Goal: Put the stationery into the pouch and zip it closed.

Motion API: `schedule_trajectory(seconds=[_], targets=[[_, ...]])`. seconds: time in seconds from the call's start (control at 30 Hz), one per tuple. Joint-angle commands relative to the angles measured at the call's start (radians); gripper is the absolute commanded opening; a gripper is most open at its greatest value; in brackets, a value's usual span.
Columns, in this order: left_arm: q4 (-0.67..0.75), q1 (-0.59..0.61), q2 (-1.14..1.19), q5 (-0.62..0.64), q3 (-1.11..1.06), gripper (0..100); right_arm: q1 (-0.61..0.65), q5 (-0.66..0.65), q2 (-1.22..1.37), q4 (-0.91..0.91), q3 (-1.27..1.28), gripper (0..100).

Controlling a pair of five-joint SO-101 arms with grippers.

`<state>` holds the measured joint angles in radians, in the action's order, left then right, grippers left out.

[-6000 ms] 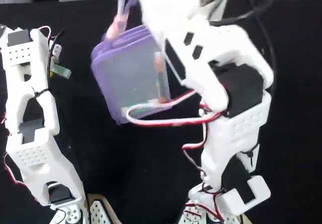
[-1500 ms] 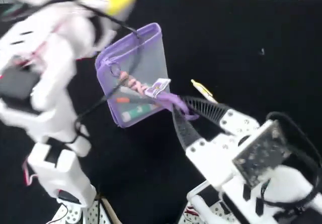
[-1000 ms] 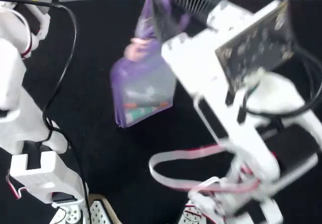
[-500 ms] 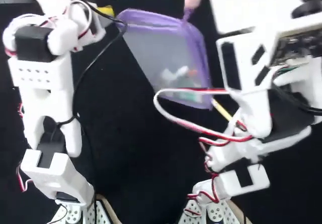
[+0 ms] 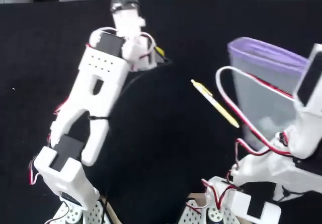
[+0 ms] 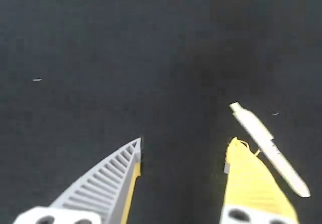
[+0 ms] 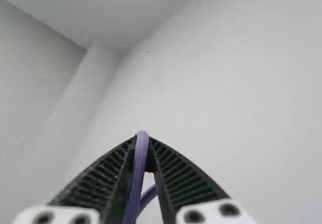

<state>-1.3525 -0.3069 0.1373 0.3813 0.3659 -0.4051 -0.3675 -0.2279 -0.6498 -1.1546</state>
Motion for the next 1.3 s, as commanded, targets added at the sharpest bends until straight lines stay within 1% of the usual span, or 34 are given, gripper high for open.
schedule_trajectory(seconds=[0.0,0.1,0.17,0.27,0.33,0.47,0.53,0.63,0.7,0.8,0.87,0.97,1.0,1.13,1.2,1.27], targets=[[0.103,-0.094,-0.020,0.230,-0.030,27,-0.112,-0.014,-0.021,0.032,-0.004,1.1],[0.183,-0.163,-0.020,0.388,-0.104,27,-0.167,-0.014,-0.021,0.032,-0.005,1.1],[0.241,-0.216,-0.020,0.443,-0.160,27,-0.192,-0.014,-0.021,0.032,-0.005,1.1],[0.368,-0.292,-0.018,0.471,-0.265,27,-0.207,-0.014,-0.021,0.031,-0.005,1.1],[0.497,-0.326,-0.018,0.471,-0.348,27,-0.207,-0.014,-0.021,0.029,-0.005,1.1],[0.763,-0.348,-0.018,0.483,-0.507,27,-0.203,-0.014,-0.021,0.025,-0.004,1.1],[0.878,-0.354,-0.018,0.531,-0.575,27,-0.203,-0.014,-0.021,0.025,-0.004,1.1],[0.988,-0.358,-0.018,0.562,-0.630,27,-0.199,-0.014,-0.021,0.025,-0.004,1.1],[1.008,-0.358,-0.003,0.565,-0.631,27,-0.176,-0.014,-0.022,0.023,-0.004,1.1],[0.996,-0.354,0.095,0.565,-0.532,27,-0.155,-0.014,-0.047,-0.012,-0.001,1.1],[0.951,-0.352,0.195,0.566,-0.421,27,-0.123,-0.014,-0.071,-0.044,-0.002,1.1],[0.770,-0.358,0.338,0.577,-0.180,27,-0.095,-0.014,-0.102,-0.057,0.002,1.1],[0.701,-0.360,0.382,0.608,-0.094,27,-0.094,-0.014,-0.108,-0.058,0.004,1.1],[0.439,-0.357,0.562,0.798,0.257,27,-0.095,-0.014,-0.113,-0.060,0.004,1.1],[0.330,-0.351,0.652,0.855,0.420,27,-0.098,-0.014,-0.111,-0.071,0.005,1.1],[0.256,-0.343,0.747,0.873,0.568,27,-0.095,-0.014,-0.111,-0.094,0.005,1.1]])
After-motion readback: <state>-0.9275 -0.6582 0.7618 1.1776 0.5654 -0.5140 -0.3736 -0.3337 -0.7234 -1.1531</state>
